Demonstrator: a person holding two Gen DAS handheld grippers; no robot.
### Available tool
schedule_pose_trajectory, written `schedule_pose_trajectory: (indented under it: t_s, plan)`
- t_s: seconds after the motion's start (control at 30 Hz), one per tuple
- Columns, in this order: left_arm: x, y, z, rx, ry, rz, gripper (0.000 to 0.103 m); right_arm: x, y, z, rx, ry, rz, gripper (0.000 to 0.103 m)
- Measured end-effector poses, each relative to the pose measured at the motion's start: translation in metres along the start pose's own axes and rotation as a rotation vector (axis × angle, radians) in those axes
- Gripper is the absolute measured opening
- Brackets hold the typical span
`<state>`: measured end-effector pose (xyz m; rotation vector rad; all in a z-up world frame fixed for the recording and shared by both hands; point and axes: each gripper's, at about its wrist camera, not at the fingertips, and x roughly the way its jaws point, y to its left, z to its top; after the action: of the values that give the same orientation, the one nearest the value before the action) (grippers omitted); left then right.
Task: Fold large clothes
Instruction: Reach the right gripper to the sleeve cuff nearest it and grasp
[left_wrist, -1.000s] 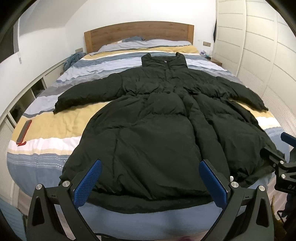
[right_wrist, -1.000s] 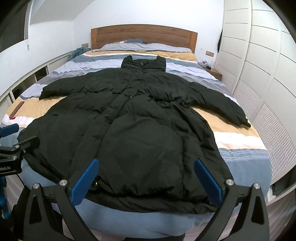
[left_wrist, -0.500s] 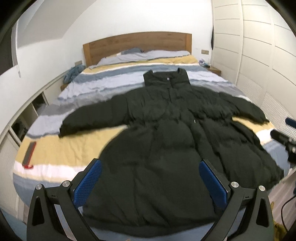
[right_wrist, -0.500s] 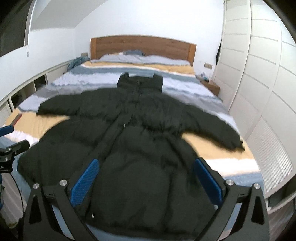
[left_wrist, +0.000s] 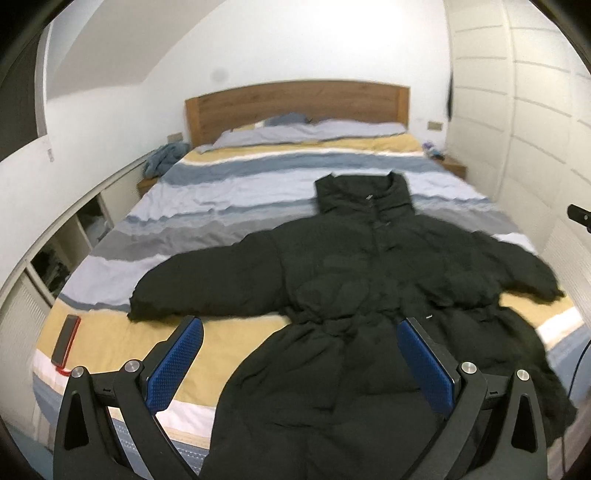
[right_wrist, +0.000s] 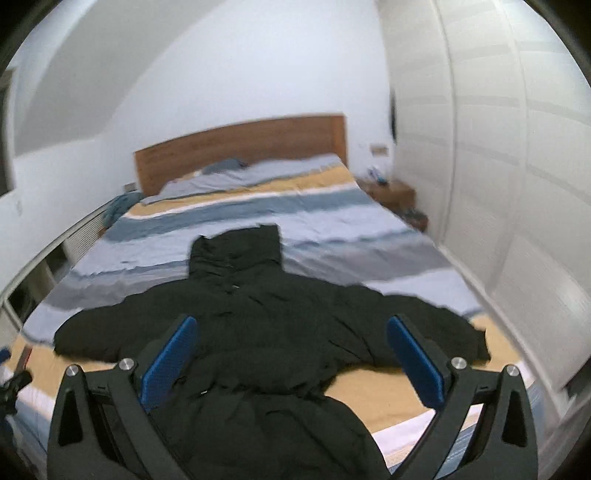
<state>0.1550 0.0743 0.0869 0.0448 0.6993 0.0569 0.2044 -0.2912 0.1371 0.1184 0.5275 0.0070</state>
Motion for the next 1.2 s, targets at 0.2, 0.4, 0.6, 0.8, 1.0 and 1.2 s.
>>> schedule_pose_trajectory:
  t_s: [0.2,0.4,0.6,0.8,1.0,1.2]
  plan:
    - [0.048,0.000,-0.015,-0.004,0.088,0.029,0.102,0.100,-0.084,-0.035,0.190,0.160,-0.093,0.103]
    - [0.085,-0.007,-0.023,0.013,0.152,0.053,0.102,0.170,-0.163,-0.096,0.391,0.286,-0.149,0.103]
    - [0.111,-0.009,-0.028,0.003,0.196,0.083,0.102,0.202,-0.245,-0.147,0.654,0.305,-0.162,0.103]
    - [0.133,-0.013,-0.030,0.003,0.236,0.100,0.102,0.212,-0.303,-0.169,0.855,0.216,-0.138,0.103]
    - [0.141,-0.018,-0.031,0.013,0.251,0.098,0.102,0.219,-0.324,-0.168,0.967,0.137,-0.102,0.102]
    - [0.143,-0.022,-0.033,0.018,0.258,0.092,0.102,0.220,-0.339,-0.173,1.067,0.111,-0.081,0.038]
